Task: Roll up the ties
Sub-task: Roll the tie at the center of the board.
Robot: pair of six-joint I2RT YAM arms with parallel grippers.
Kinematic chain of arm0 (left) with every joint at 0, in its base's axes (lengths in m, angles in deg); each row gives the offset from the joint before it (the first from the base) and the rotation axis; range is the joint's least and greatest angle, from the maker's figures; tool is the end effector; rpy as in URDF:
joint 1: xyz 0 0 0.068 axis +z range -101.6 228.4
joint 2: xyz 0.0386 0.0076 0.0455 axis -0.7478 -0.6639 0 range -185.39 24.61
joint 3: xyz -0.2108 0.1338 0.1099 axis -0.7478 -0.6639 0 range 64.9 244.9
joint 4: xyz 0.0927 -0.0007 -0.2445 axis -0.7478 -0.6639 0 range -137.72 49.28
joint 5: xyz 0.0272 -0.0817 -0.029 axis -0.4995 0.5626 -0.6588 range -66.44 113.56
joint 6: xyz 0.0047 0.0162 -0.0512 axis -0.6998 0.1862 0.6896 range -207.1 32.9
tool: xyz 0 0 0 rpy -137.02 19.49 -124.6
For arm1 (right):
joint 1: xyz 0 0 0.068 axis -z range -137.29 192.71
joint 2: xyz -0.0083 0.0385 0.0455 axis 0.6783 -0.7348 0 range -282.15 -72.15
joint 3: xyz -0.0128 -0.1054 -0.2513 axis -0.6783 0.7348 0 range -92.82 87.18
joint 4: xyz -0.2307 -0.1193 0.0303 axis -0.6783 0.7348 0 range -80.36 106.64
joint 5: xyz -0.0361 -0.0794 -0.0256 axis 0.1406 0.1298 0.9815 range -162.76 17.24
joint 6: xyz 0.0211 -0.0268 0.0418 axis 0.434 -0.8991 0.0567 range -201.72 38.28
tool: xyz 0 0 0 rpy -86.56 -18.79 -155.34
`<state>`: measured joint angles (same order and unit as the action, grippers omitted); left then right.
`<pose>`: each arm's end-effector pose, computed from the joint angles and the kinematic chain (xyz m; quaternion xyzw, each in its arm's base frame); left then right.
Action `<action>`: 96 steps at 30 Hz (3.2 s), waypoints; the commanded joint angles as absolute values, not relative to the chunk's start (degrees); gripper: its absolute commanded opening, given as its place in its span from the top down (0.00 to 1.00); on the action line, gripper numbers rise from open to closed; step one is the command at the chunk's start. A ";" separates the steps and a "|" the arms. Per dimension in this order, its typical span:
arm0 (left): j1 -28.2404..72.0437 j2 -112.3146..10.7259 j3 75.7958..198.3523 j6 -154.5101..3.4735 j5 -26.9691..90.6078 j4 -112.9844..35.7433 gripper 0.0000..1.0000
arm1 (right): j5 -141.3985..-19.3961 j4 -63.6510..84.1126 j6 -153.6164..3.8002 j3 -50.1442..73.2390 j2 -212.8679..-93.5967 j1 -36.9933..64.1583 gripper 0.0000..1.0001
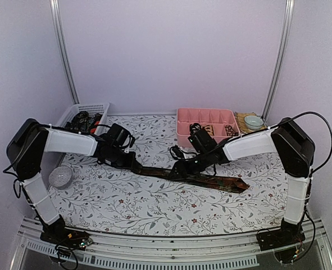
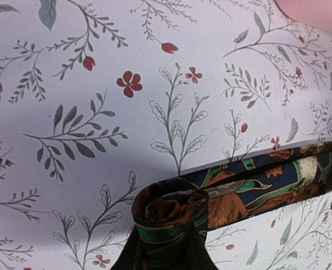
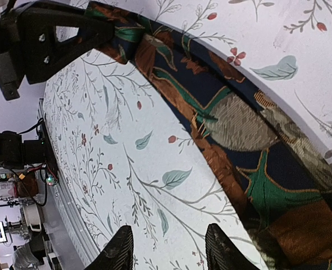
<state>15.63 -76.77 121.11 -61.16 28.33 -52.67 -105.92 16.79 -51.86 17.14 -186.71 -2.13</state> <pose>0.2899 -0.1900 0.1489 0.0689 0.9559 -0.1734 0.2269 0.2775 0.3037 0.1432 -0.2108 0.8854 0.4051 0.0866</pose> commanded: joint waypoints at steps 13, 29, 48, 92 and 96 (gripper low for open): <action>2.95 -90.76 141.88 -62.72 -7.73 -82.71 0.83 | -112.19 12.81 -52.28 26.43 -174.82 3.54 0.56; -5.30 -102.48 155.24 -57.85 -25.04 -98.23 0.83 | -114.57 10.30 -50.17 28.00 -175.07 5.46 0.57; -9.20 -108.14 159.62 -58.40 -19.25 -96.57 0.77 | -115.38 9.28 -49.12 28.45 -175.51 6.77 0.57; -8.60 -102.22 158.60 -62.38 -20.69 -91.77 0.39 | -115.56 8.83 -47.09 26.11 -177.47 7.33 0.59; -8.57 -102.13 158.90 -62.62 -21.08 -91.73 0.37 | -115.59 8.69 -46.94 25.97 -177.60 7.37 0.59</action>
<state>-8.33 -104.27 159.40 -62.28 -20.95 -93.02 -114.97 9.86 -47.24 27.13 -182.43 6.90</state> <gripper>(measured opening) 0.625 0.411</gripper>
